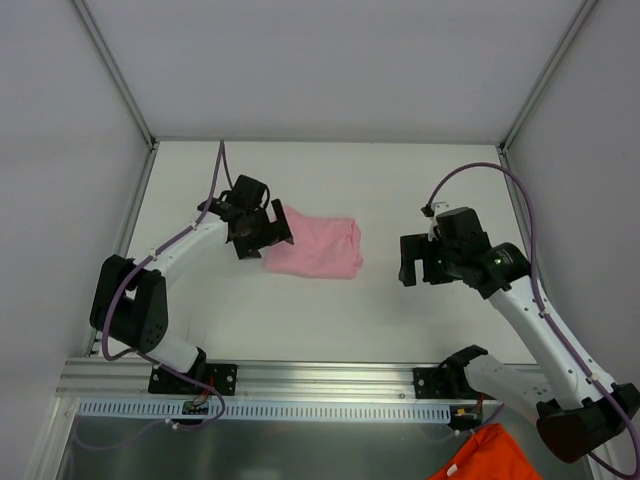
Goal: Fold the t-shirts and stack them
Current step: Smooth out wrinkles on the folded tshirt
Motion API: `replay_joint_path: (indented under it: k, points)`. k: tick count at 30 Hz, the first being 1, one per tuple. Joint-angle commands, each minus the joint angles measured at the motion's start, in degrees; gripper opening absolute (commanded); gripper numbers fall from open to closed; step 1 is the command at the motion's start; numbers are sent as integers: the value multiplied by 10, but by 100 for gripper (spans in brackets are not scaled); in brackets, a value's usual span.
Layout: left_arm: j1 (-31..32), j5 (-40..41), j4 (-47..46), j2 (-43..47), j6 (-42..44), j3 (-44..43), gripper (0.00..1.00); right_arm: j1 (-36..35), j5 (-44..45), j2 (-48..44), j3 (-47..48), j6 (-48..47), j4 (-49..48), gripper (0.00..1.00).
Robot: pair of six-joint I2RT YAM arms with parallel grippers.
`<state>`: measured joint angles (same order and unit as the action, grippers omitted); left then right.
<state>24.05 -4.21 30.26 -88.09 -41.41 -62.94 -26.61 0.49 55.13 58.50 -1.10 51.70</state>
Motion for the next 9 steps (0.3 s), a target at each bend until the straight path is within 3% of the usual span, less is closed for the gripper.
replay_joint_path:
  k: [1,9]
  points:
    - [6,-3,-10,36,-7,1,99,-3,31,-7,35,18,-1,100]
    - [5,-8,-38,87,-27,52,99,-3,41,20,85,24,19,100]
